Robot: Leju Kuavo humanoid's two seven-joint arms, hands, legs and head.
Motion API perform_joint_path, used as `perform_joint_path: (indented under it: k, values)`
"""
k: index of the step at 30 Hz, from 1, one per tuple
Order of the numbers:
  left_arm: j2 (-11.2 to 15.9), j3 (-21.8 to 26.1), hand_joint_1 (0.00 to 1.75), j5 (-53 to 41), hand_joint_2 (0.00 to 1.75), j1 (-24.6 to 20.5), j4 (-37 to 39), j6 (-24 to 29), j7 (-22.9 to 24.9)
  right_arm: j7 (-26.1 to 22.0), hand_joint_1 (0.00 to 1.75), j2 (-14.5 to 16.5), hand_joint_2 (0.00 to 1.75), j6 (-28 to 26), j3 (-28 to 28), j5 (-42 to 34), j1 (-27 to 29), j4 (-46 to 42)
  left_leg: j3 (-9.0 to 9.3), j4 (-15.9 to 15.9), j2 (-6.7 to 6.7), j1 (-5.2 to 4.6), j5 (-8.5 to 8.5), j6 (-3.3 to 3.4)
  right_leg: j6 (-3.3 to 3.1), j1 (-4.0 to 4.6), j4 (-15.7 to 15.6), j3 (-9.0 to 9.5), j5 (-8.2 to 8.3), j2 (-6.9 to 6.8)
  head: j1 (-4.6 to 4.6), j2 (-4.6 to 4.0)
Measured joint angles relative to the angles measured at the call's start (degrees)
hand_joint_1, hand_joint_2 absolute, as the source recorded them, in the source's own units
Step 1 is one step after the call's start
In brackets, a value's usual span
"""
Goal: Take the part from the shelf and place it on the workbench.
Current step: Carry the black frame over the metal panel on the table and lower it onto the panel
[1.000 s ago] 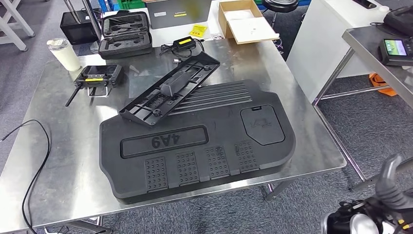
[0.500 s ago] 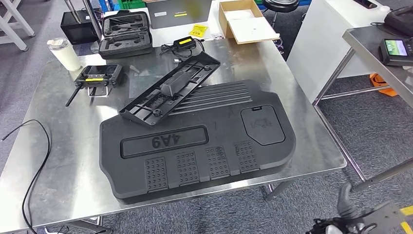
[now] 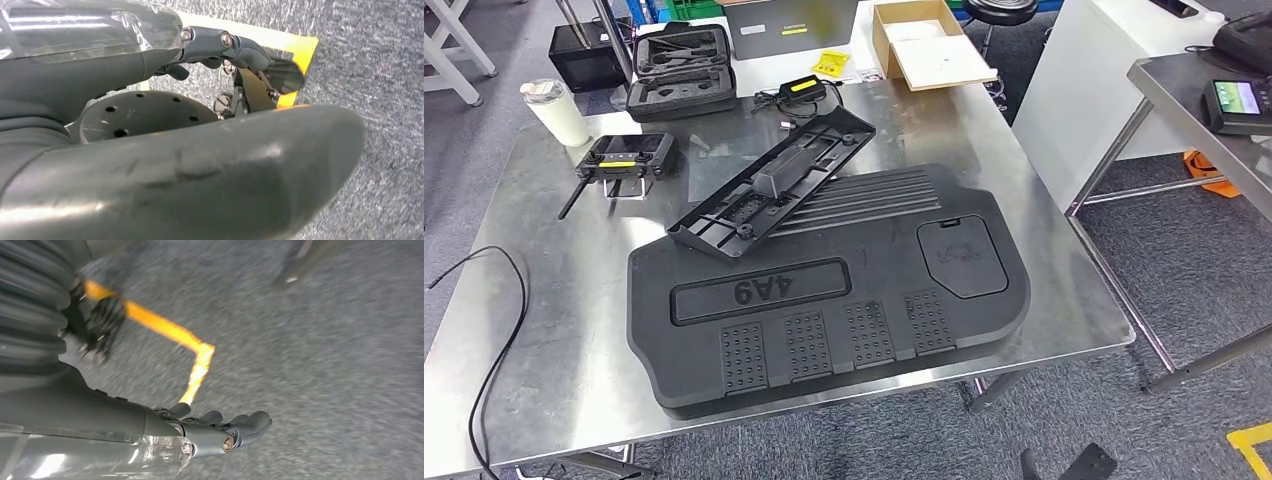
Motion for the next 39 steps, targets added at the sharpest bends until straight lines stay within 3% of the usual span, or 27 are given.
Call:
perform_joint_path:
  k: [3,7,11,16,25,29,34,37,39]
  values:
    - [-0.01,-0.02,0.00,0.21,0.00,0.01,-0.03,0.66,0.02,2.05,0.00,-0.72,1.75,1.70,1.37,1.90,-0.97,5.43,0.00,0.00,0.01,-0.01,0.00,0.00,-0.01,0.00,0.00,0.00,0.00,0.00,0.00,0.00]
    - [-0.01,-0.06,0.00,0.62,0.00,0.00,-0.10,1.03,0.02,8.37,0.00,-1.98,1.75,6.96,4.43,5.65,-1.83,11.06,0.00,0.00,0.01,-0.02,0.00,0.00,-0.01,-0.01,0.00,0.01,-0.01,0.00,0.00,0.00]
    - [-0.01,-0.25,0.00,0.62,0.00,0.01,-0.24,0.95,0.02,14.23,0.00,-2.92,0.00,9.29,7.77,7.69,-2.26,15.11,0.00,0.00,0.00,-0.04,0.00,0.00,-0.01,-0.03,-0.01,0.02,-0.01,0.00,0.00,0.00]
    - [-0.01,-0.61,0.00,0.47,0.00,-0.01,-0.43,0.78,0.10,18.29,0.00,-3.66,0.00,12.41,11.72,8.62,-2.27,18.46,0.02,0.00,0.03,-0.05,0.00,0.00,-0.01,-0.05,-0.01,0.03,-0.01,0.01,0.00,0.00]
    - [0.01,-1.88,0.00,-0.59,0.00,-0.07,-0.51,2.17,0.34,17.82,0.00,-4.86,0.00,12.81,16.41,8.65,-2.30,21.58,0.03,0.00,0.03,-0.07,-0.01,0.01,-0.01,-0.06,-0.02,0.03,-0.01,0.01,0.01,0.00]
    - [0.01,-2.15,0.00,-0.66,1.75,-0.20,-0.51,2.97,0.43,17.80,0.00,-5.23,0.00,12.67,17.65,8.49,-2.32,22.40,0.01,0.18,0.02,-0.30,-0.09,0.12,0.08,-0.16,-0.11,0.06,0.05,0.00,-0.01,0.00]
    - [0.01,-3.09,0.00,-1.13,1.75,-0.30,-0.51,4.20,0.99,17.50,0.00,-5.45,0.00,12.38,19.11,8.18,-2.32,23.20,-0.03,0.46,0.02,-0.50,-0.29,0.46,0.25,-0.29,-0.15,0.14,0.07,0.00,-0.01,0.00]
    - [-0.02,-3.36,0.00,-1.17,1.75,-0.35,-0.56,4.21,1.22,17.37,0.00,-5.65,0.00,12.38,19.86,8.19,-2.33,23.46,0.24,-0.13,0.16,-0.26,0.15,0.93,0.78,-0.31,-0.21,0.36,0.11,0.03,-0.02,0.00]
    - [-0.05,-3.45,0.00,-1.18,1.75,-0.43,-0.63,4.23,1.26,17.34,0.00,-5.85,0.00,12.38,20.24,8.20,-2.38,23.64,0.69,-1.26,0.44,0.25,0.82,1.38,1.20,-0.26,1.73,-0.27,-1.59,0.03,0.23,0.00]
